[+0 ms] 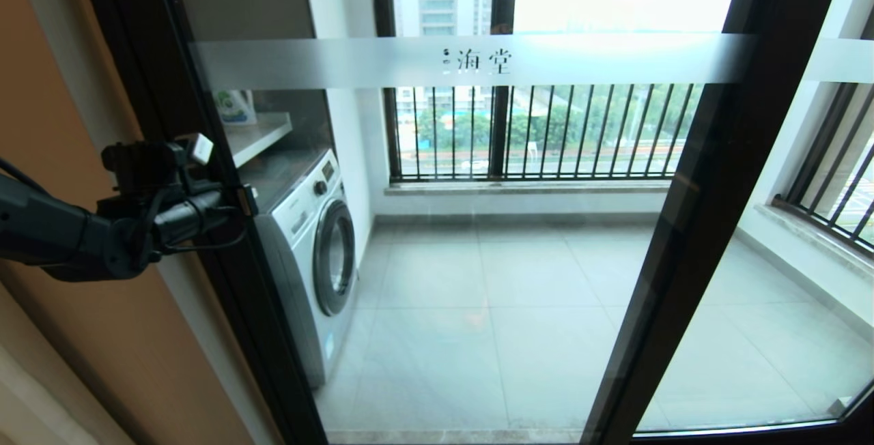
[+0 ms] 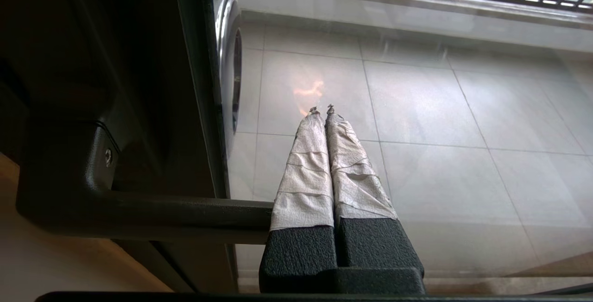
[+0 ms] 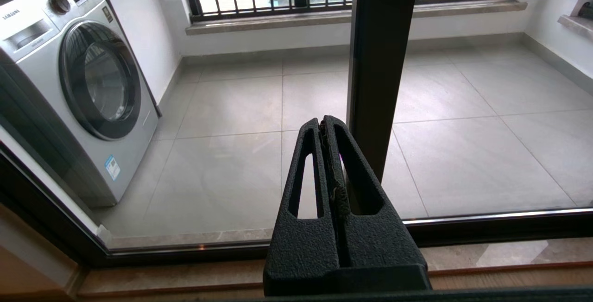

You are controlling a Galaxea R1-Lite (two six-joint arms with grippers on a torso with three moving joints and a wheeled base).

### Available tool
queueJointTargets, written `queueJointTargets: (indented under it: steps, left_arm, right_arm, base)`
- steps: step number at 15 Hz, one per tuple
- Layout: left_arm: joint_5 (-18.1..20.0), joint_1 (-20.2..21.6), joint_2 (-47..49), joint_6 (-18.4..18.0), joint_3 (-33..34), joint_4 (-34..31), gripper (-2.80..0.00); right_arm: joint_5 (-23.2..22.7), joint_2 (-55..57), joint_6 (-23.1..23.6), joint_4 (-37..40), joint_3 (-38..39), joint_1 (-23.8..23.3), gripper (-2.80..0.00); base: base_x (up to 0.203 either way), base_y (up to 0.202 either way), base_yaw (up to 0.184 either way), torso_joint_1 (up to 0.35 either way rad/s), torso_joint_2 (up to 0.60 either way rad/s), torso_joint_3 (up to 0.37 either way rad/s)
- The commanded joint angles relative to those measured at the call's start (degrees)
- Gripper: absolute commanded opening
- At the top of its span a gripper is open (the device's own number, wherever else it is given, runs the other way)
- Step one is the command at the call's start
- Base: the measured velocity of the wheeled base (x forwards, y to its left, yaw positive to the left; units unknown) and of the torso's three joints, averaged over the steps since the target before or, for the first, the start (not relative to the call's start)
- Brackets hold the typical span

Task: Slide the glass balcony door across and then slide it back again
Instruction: Open the slid door

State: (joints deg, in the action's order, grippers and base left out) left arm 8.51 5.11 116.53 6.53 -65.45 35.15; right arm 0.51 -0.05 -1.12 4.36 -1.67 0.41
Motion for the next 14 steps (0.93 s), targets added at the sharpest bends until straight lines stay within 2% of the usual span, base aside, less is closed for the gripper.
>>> queueJointTargets:
  steps: [1,6,9,14]
  left_arm:
    - [-0.2,0.8,0.2,0.1,0.6,-0.1,-2.8]
    - [-0.2,2.3,0.9,-0.9,3.0,0.7,-2.8]
    - [-0.3,2.4,3.0,-1.7,3.6,6.7,-2.8]
    - [-0.2,3.6,2.9,-1.9,4.4,7.1,-2.8]
  right_arm:
    - [0.0,0.0,0.0,0.0,0.0,0.0,-2.8]
    - [0.0,0.0,0.0,0.0,0.0,0.0,-2.8]
    - [0.0,0.0,0.0,0.0,0.0,0.0,-2.8]
    - [0.0,0.0,0.0,0.0,0.0,0.0,-2.8]
  base:
    - [0.0,0.0,0.0,0.0,0.0,0.0]
    - [0.0,0.0,0.0,0.0,0.0,0.0]
    - [0.0,0.0,0.0,0.0,0.0,0.0]
    - [0.0,0.0,0.0,0.0,0.0,0.0]
